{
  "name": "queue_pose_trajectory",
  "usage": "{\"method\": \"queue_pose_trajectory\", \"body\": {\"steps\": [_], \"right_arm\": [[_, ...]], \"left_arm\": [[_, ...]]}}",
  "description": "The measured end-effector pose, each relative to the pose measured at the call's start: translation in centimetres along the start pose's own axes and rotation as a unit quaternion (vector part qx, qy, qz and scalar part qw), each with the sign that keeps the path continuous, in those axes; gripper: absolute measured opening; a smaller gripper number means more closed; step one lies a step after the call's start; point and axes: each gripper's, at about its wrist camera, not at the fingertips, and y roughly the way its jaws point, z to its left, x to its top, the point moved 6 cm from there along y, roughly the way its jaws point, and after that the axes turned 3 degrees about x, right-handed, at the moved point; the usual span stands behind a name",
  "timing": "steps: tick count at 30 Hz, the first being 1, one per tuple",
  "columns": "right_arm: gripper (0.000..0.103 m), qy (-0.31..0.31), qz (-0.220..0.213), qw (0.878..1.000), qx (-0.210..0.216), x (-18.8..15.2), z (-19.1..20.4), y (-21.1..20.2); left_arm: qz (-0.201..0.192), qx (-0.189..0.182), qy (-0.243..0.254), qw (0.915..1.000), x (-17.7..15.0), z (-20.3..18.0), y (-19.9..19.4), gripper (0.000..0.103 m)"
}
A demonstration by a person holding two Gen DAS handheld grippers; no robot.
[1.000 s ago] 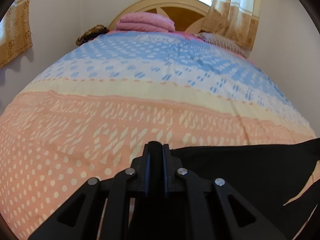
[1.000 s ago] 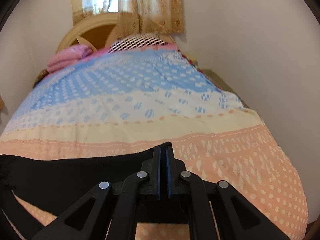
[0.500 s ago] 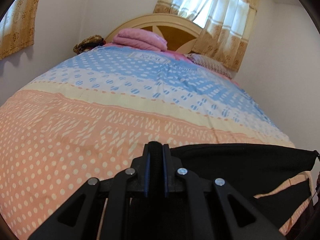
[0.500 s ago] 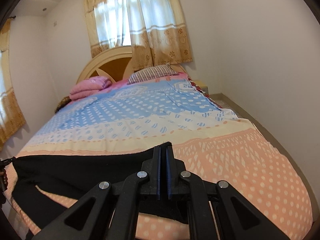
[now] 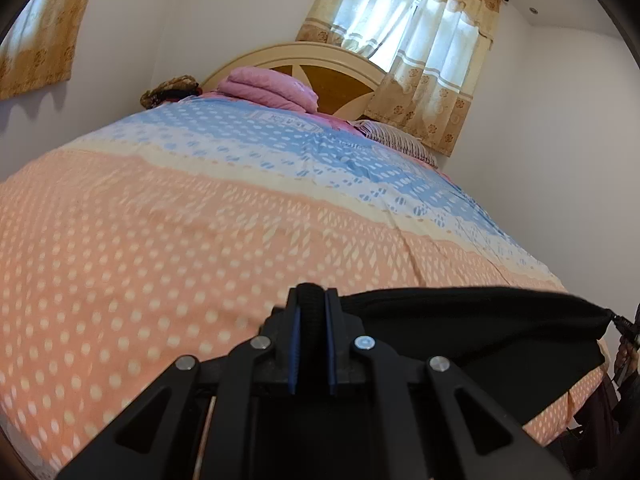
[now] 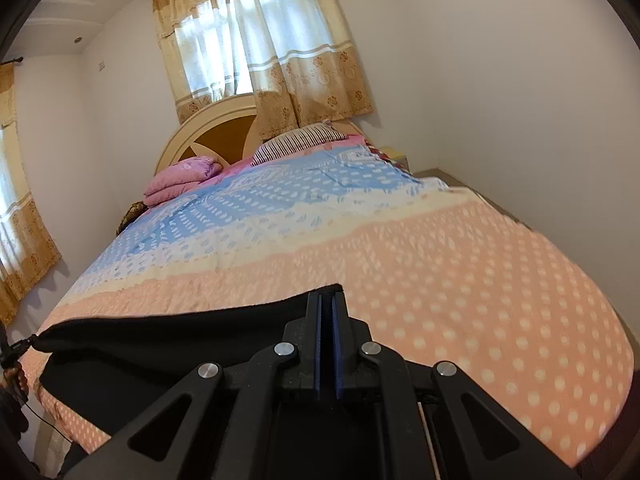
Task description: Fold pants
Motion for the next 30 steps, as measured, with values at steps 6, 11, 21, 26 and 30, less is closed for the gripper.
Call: {"method": "queue_pose_trajectory", "body": {"steps": [6,11,21,26,30], "right_arm": [[0.004,0.009,0.02,1.0,-0.01,-2.8,-1.1,-0.7],[0.004,0.019,0.038,0.999,-0.022,-4.7,-2.2,-0.8],[0.004,0.033,0.042,0.997,-0.05,-6.1,-4.0,-1.5],[0.005,0.04,0.055,0.997,-0.047,-6.7,-4.4,-1.6],[0.024,0.047,0.051,0.996,-0.058,-6.8,-4.7,-2.4]], "left_arm": [[0.005,0.001,0.007,1.0,-2.6,0.7,-0.9,0.011],[-0.002,0.012,0.04,0.9991,-4.5,0.7,-1.3,0.012],[-0.006,0.045,0.119,0.9918,-6.4,1.0,-2.1,0.025],[-0.007,0.076,0.126,0.9891,-7.3,2.7,-3.7,0.039],[-0.006,0.111,0.104,0.9884,-8.0,5.3,-4.8,0.04]]}}
